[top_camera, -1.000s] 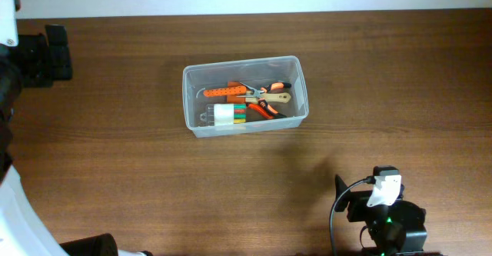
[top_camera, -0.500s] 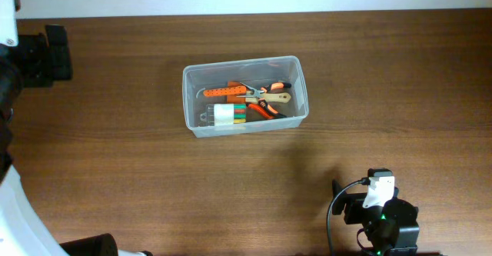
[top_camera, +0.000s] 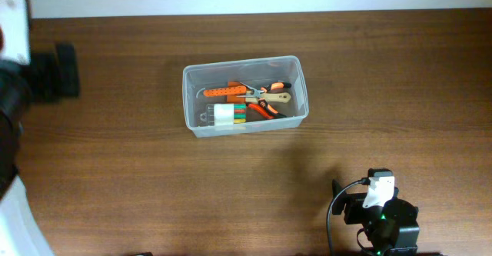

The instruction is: Pack container

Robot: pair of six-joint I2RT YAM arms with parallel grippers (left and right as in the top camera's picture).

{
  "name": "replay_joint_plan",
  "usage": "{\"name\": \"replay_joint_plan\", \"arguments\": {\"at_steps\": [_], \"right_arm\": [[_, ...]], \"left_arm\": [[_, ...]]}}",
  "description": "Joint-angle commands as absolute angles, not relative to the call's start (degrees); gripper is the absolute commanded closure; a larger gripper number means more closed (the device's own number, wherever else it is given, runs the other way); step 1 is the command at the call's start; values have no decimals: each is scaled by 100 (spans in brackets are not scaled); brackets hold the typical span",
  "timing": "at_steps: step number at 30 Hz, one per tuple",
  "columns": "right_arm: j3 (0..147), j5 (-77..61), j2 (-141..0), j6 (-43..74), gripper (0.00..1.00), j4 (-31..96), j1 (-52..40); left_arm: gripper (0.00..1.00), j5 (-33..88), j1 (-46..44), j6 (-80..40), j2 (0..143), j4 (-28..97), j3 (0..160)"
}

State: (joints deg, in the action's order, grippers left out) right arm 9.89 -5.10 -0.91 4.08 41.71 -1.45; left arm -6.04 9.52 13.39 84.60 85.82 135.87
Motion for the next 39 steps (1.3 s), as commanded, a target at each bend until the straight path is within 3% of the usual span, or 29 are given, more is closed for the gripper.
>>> {"name": "replay_joint_plan", "arguments": {"at_steps": [1,4,10,12,27,39], "right_arm": [[941,-558,-21,408,2,4158,-95],[941,-558,-21,408,2,4158,-95],[941,-558,-21,408,2,4158,-95],[941,-558,-21,408,2,4158,-95],[941,-558,-21,408,2,4158,-95],[941,-558,-21,408,2,4158,-95]], "left_arm": [[1,-683,991,1249,7494,8329,11990],[1,-729,941,1243,6545,6973,10291],[1,-534,283,1245,4226,3076,6689],[1,-537,165,1245,3682,2523,5922],[1,-543,-71,1245,934,1553,1597],[1,-543,-75,1245,30,1286,558]]}}
